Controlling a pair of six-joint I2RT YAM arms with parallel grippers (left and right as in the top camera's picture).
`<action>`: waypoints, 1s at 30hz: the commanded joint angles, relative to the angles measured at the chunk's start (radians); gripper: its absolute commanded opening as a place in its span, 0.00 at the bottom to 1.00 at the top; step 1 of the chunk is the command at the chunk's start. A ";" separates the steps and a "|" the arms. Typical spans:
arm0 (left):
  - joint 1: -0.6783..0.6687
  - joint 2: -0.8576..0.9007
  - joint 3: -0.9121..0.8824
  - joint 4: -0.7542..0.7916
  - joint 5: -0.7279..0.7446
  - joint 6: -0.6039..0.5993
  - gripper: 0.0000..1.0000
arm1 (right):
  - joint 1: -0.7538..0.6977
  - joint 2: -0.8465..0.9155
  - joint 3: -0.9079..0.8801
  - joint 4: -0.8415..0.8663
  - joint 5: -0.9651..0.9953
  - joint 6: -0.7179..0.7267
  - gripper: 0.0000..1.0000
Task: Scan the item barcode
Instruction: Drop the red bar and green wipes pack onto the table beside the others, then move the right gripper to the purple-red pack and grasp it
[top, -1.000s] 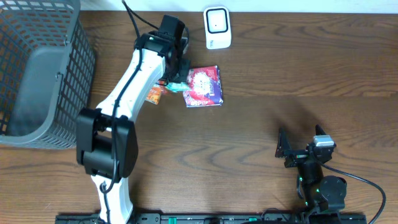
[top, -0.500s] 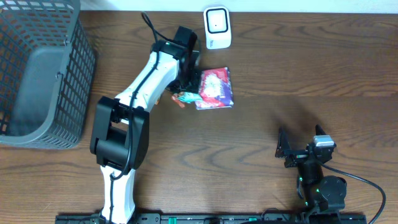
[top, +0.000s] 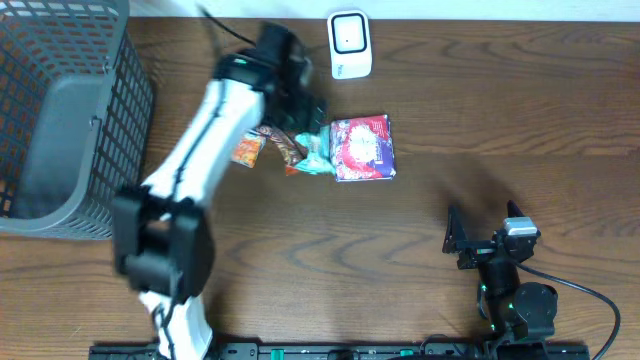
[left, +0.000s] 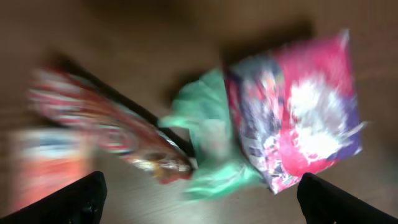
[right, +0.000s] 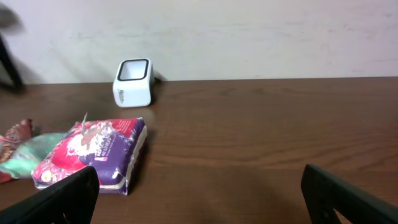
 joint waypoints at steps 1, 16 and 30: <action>0.107 -0.159 0.044 0.011 -0.054 -0.011 0.98 | 0.008 -0.003 -0.002 -0.004 0.001 -0.006 0.99; 0.478 -0.360 0.044 0.121 -0.024 -0.194 0.98 | 0.008 -0.003 -0.002 -0.004 0.001 -0.006 0.99; 0.604 -0.360 0.043 0.128 -0.039 -0.197 0.98 | 0.008 -0.003 -0.001 0.386 -0.069 0.059 0.99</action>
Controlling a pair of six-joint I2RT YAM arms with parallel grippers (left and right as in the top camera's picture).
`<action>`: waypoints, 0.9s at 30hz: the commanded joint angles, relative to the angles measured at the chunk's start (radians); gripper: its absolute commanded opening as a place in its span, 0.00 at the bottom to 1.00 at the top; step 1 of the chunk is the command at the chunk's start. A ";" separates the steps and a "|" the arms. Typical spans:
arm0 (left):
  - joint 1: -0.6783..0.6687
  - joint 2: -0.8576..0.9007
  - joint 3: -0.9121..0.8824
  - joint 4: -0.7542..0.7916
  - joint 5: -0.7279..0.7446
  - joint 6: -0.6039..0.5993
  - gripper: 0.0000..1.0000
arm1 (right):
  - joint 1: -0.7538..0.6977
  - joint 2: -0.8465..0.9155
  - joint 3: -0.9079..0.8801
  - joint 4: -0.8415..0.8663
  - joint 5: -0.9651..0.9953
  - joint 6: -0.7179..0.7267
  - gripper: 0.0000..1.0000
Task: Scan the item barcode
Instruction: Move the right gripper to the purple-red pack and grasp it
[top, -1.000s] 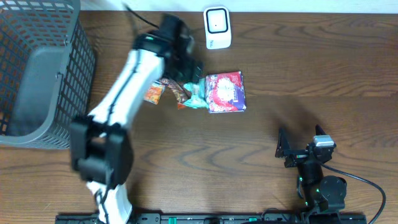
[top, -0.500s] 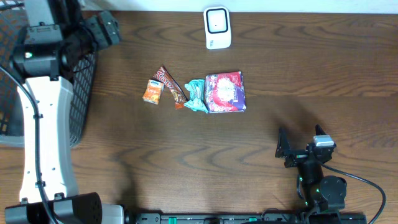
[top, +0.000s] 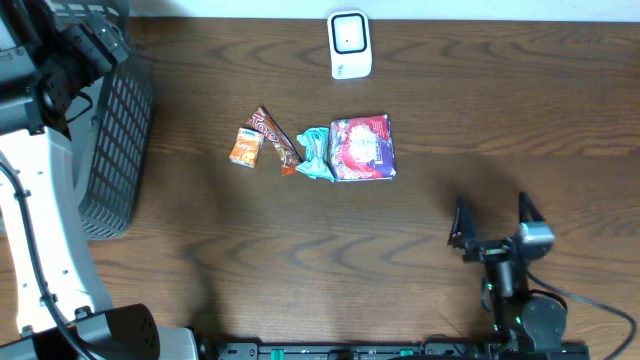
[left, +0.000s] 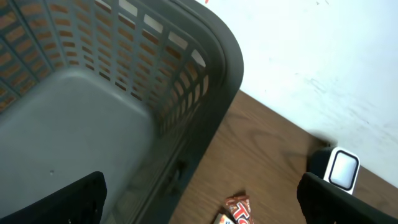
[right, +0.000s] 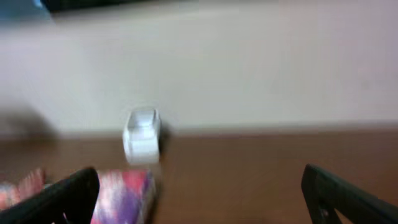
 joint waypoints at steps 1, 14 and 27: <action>0.002 -0.010 0.007 0.000 0.000 -0.009 0.98 | 0.008 -0.004 0.000 0.193 -0.090 0.007 0.99; 0.002 -0.010 0.007 0.000 0.000 -0.009 0.98 | 0.008 0.620 0.629 -0.027 -0.242 -0.237 0.99; 0.002 -0.010 0.007 0.000 0.000 -0.009 0.98 | 0.013 1.370 1.146 -0.523 -0.684 -0.056 0.99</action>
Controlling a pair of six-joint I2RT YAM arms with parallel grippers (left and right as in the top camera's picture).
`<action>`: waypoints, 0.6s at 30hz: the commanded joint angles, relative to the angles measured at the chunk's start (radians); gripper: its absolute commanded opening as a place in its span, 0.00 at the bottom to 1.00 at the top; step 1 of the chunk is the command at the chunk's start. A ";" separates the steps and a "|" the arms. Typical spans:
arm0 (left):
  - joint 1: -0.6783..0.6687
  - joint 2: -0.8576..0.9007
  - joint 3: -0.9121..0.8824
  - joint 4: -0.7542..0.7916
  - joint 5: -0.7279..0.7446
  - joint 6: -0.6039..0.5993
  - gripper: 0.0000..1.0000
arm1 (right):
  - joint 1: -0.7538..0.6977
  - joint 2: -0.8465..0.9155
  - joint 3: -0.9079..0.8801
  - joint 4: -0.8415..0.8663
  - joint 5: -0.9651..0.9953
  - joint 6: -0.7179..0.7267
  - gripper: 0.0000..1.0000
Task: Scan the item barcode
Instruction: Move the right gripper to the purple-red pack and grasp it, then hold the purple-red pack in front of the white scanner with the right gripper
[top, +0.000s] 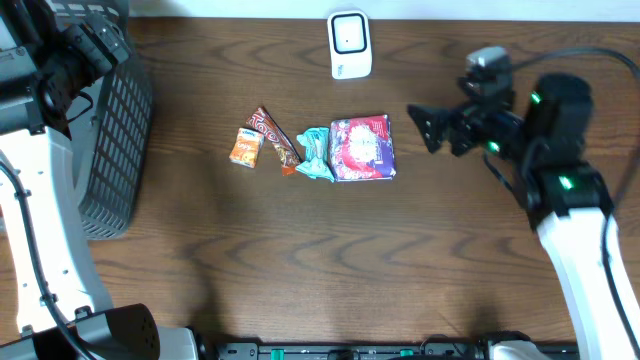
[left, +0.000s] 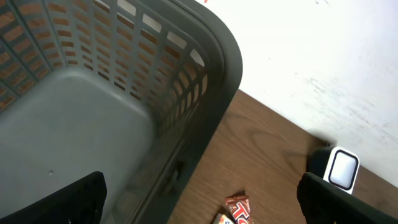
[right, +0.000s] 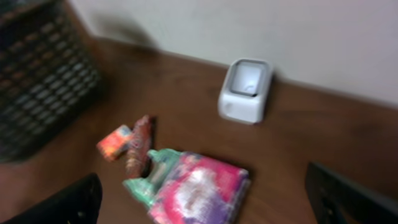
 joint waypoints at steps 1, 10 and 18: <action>0.002 -0.010 0.007 -0.001 0.001 -0.009 0.98 | 0.013 0.104 0.021 0.021 -0.111 0.134 0.99; 0.002 -0.010 0.007 -0.001 0.001 -0.009 0.98 | 0.050 0.446 0.038 -0.011 0.035 0.327 0.91; 0.002 -0.010 0.007 -0.001 0.001 -0.009 0.98 | 0.061 0.636 0.045 -0.009 -0.072 0.332 0.70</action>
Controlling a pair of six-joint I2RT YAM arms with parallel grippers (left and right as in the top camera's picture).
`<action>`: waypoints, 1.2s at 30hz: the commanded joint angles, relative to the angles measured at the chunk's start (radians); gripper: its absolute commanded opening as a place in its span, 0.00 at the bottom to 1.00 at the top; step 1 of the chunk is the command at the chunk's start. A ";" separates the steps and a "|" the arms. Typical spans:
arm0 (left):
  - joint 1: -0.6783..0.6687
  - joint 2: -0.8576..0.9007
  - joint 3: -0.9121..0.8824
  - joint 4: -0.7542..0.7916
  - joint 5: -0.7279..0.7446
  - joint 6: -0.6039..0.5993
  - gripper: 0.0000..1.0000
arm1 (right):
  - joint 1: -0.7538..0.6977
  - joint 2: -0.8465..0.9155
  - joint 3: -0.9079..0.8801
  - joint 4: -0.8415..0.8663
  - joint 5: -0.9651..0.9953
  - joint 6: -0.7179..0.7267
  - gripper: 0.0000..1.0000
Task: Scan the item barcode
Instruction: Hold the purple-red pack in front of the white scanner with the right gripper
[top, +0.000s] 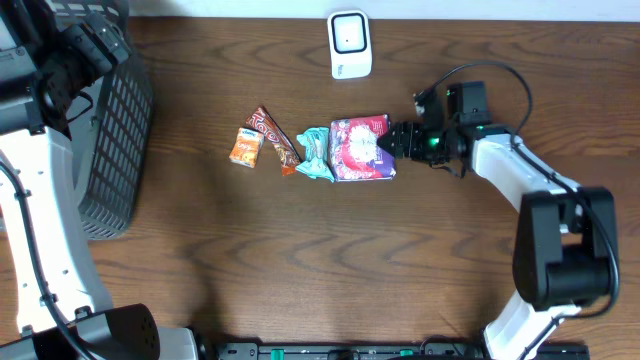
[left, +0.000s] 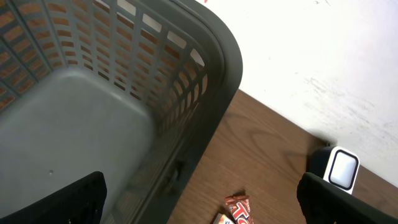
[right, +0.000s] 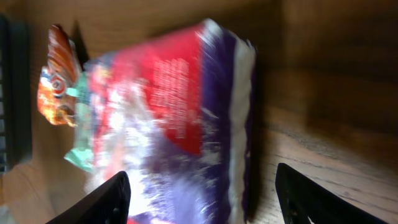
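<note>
A pink and purple packet (top: 362, 148) lies flat on the table beside a teal wrapper (top: 316, 153), a red-brown bar (top: 273, 137) and an orange packet (top: 245, 148). The white scanner (top: 349, 44) stands at the far edge. My right gripper (top: 392, 140) is open at the packet's right edge. The right wrist view is blurred and shows the packet (right: 180, 106) filling the space between the spread fingers (right: 102, 199). My left gripper (left: 199, 196) is open, high over the grey basket (left: 93, 106), holding nothing.
The grey mesh basket (top: 70, 110) fills the far left of the table. The left arm (top: 40, 220) rises along the left side. The right arm (top: 540, 190) crosses the right half, its cable looping near the scanner.
My right gripper has come down and left from mid-air right of the packet to the packet's right edge, still open. The left arm and the items have not moved.
First my left gripper was open over the snack pile and the right arm was parked at the near right. Then the left arm stood over the basket, where it has stayed. The right arm was later raised near the scanner, and is now at the pink packet.
</note>
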 joint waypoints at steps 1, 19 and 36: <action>0.002 -0.010 0.007 -0.001 0.001 -0.009 0.98 | 0.021 0.049 0.026 0.004 -0.063 0.004 0.69; 0.002 -0.010 0.007 -0.001 0.001 -0.009 0.98 | 0.020 0.029 0.126 0.131 -0.087 0.066 0.01; 0.002 -0.010 0.007 -0.001 0.001 -0.009 0.98 | 0.112 0.063 0.203 0.609 0.413 0.204 0.01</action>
